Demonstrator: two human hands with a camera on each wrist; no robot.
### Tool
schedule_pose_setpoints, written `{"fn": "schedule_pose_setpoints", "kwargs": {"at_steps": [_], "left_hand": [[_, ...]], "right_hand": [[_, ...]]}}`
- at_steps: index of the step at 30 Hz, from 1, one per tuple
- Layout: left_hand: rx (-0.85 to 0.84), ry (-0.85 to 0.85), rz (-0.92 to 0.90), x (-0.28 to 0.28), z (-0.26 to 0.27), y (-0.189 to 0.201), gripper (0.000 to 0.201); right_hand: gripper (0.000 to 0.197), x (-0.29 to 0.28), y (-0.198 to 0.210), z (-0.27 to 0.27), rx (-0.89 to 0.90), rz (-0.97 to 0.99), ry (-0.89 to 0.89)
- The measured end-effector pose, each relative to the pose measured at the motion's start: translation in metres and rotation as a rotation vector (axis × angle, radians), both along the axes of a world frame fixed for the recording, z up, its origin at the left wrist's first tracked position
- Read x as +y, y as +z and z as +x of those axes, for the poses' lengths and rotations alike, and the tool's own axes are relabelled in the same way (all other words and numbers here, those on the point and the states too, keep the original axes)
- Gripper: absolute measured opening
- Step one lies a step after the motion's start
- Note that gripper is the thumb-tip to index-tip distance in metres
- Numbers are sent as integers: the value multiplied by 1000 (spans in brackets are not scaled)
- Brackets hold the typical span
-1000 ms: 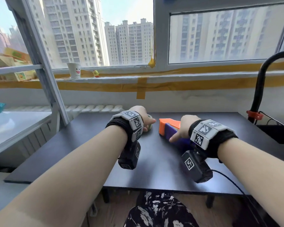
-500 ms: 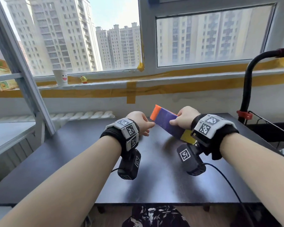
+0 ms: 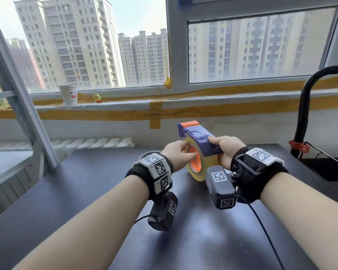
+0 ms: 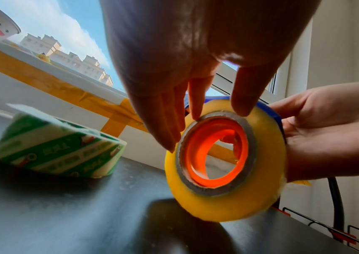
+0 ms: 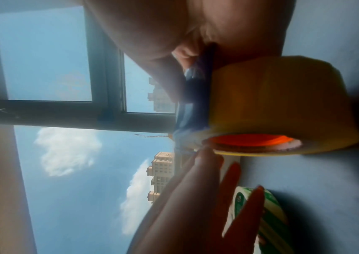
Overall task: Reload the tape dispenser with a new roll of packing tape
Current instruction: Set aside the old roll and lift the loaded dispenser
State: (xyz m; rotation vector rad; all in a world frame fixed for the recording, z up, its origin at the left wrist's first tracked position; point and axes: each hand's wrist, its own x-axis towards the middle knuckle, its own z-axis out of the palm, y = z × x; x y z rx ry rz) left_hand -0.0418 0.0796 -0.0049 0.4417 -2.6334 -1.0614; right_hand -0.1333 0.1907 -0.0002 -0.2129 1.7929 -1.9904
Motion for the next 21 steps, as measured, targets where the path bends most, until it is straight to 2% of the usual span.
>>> {"fn": "schedule_pose_setpoints", "kwargs": {"at_steps": [3, 6, 7, 9, 11, 18, 21], "left_hand": [[13, -37, 15, 4, -4, -2, 34], [17, -79, -7, 7, -9, -3, 54], [3, -96, -33, 8, -11, -3, 55], [-26, -112, -123, 9, -15, -3, 43], [-36, -117, -189, 7, -20, -7, 37], [-78, -137, -220, 12, -27, -12, 53], [-101, -155, -230, 9, -31, -13, 40]], "right_hand": [[39, -1, -2, -2, -32, -60, -14], [34, -3, -4, -3, -63, -124, 9], [30, -3, -5, -4, -63, -137, 11], [20, -3, -6, -8, -50, -147, 26], [20, 1, -7, -13, -52, -161, 40], [30, 9, -15, -22, -83, -148, 114], [30, 8, -13, -23, -118, -177, 69]]}}
